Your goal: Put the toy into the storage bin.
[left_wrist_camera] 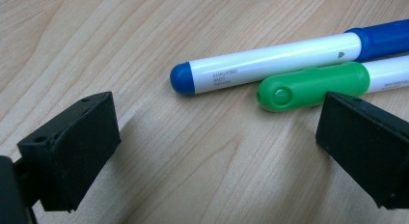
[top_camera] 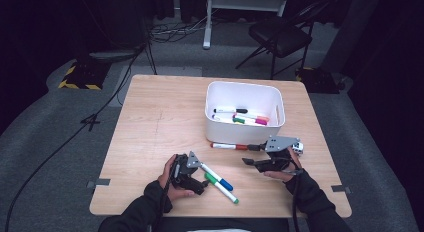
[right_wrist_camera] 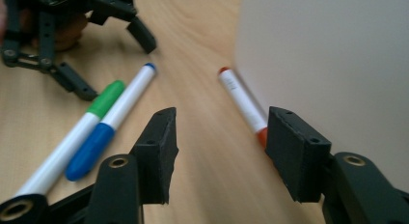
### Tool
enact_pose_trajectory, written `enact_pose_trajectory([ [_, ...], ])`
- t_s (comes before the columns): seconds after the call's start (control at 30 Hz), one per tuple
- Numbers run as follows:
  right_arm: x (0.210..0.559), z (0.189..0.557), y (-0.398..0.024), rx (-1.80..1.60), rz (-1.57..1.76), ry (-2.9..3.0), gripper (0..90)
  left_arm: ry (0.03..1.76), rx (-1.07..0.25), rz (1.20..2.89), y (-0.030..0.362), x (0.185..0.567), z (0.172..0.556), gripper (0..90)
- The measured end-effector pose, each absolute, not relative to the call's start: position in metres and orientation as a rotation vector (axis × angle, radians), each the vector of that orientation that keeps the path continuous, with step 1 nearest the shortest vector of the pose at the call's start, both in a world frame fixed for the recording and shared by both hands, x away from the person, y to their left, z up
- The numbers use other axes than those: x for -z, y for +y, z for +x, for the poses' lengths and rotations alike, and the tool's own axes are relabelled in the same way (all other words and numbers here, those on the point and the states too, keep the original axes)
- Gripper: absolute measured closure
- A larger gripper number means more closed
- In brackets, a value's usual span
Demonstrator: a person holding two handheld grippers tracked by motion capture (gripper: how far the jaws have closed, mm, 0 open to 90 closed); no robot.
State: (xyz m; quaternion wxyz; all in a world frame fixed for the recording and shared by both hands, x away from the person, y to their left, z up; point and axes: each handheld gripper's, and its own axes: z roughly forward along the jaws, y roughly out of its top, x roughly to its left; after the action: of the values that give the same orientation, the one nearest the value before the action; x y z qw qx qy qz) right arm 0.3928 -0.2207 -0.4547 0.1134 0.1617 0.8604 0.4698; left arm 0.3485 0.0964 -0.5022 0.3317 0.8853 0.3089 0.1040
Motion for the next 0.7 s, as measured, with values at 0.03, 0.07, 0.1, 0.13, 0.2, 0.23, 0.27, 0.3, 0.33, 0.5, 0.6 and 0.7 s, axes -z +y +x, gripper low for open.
enact_pose_trajectory([
  [0.03, 0.461, 0.394, -0.217, -1.394, 0.489, 2.550, 45.7, 0.807, -0.273, 2.314, 0.096, 0.502, 0.348, 1.7],
  [0.07, 0.466, 0.393, -0.212, -1.373, 0.503, 2.570, 45.7, 0.808, -0.274, 2.314, 0.096, 0.502, 0.348, 1.8],
  [0.1, 0.470, 0.392, -0.206, -1.358, 0.486, 2.588, 46.0, 0.807, -0.276, 2.315, 0.097, 0.502, 0.348, 1.8],
  [0.13, 0.473, 0.391, -0.199, -1.350, 0.462, 2.609, 46.4, 0.805, -0.274, 2.312, 0.097, 0.502, 0.348, 1.8],
  [0.2, 0.478, 0.386, -0.184, -1.345, 0.435, 2.648, 46.4, 0.793, -0.267, 2.320, 0.098, 0.502, 0.349, 1.9],
  [0.23, 0.481, 0.384, -0.178, -1.355, 0.412, 2.662, 46.4, 0.802, -0.277, 2.313, 0.099, 0.502, 0.348, 1.9],
  [0.27, 0.483, 0.381, -0.173, -1.374, 0.412, 2.683, 47.2, 0.806, -0.281, 2.309, 0.099, 0.502, 0.348, 1.9],
  [0.3, 0.485, 0.378, -0.169, -1.364, 0.396, 2.705, 47.7, 0.807, -0.280, 2.309, 0.099, 0.502, 0.347, 2.0],
  [0.33, 0.487, 0.375, -0.165, -1.367, 0.374, 2.721, 47.7, 0.807, -0.283, 2.309, 0.099, 0.502, 0.347, 2.0],
  [0.5, 0.491, 0.365, -0.159, -1.371, 0.356, 2.748, 50.2, 0.807, -0.281, 2.309, 0.099, 0.502, 0.348, 1.9],
  [0.6, 0.496, 0.365, -0.155, -1.336, 0.369, 2.762, 50.8, 0.806, -0.280, 2.309, 0.099, 0.502, 0.348, 1.9],
  [0.7, 0.502, 0.363, -0.150, -1.283, 0.376, 2.765, 53.4, 0.804, -0.281, 2.312, 0.099, 0.502, 0.348, 1.8],
])
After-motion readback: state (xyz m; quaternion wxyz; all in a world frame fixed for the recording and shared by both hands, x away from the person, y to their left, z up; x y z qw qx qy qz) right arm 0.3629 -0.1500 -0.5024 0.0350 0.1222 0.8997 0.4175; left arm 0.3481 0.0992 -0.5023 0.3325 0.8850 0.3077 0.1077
